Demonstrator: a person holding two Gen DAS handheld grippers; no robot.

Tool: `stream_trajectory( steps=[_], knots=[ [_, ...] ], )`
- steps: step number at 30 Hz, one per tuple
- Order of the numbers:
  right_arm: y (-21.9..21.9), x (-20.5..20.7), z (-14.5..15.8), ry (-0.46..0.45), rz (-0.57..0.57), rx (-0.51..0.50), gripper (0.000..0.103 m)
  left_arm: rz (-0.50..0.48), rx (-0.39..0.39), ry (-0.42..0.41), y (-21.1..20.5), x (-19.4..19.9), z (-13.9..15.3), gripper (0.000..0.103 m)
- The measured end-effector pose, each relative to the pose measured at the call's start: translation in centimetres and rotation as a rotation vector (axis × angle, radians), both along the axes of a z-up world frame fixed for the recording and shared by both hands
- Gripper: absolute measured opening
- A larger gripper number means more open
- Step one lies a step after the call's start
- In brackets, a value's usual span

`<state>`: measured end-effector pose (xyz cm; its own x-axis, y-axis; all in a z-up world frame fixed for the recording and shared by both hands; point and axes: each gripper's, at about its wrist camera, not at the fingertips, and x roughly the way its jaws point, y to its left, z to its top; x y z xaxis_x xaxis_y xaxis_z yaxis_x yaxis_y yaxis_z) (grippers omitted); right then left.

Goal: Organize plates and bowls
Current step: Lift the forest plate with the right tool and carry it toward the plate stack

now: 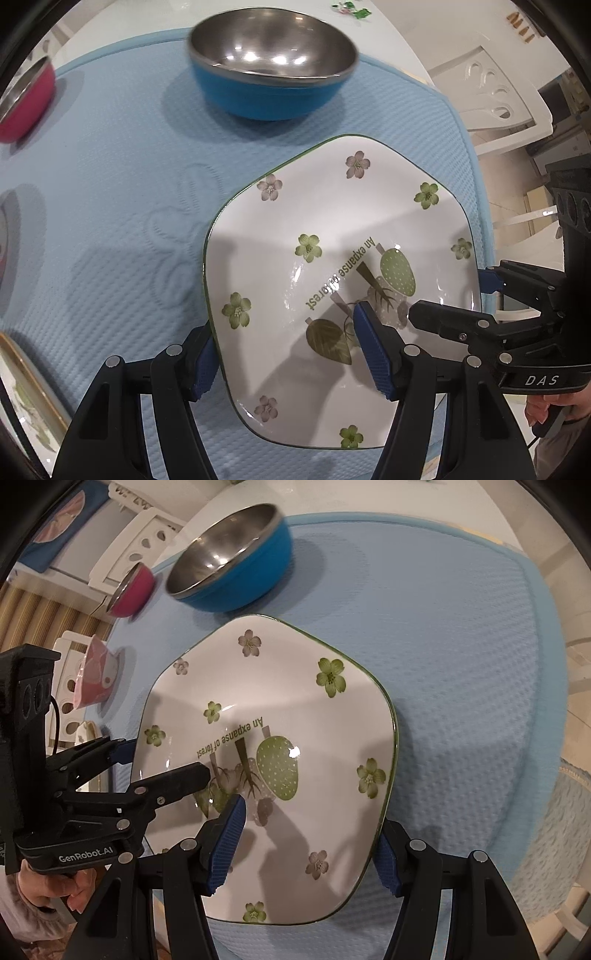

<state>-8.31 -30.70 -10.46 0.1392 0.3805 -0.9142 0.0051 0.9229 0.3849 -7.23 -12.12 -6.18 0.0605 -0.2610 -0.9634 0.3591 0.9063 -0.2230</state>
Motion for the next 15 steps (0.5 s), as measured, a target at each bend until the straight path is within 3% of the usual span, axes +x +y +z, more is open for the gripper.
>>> stream_trajectory(
  steps=[15],
  knots=[
    [4.7,0.5,0.5,0.008,0.06,0.015,0.063,0.068,0.01,-0.014,5.3,0.5,0.5,0.064]
  ],
)
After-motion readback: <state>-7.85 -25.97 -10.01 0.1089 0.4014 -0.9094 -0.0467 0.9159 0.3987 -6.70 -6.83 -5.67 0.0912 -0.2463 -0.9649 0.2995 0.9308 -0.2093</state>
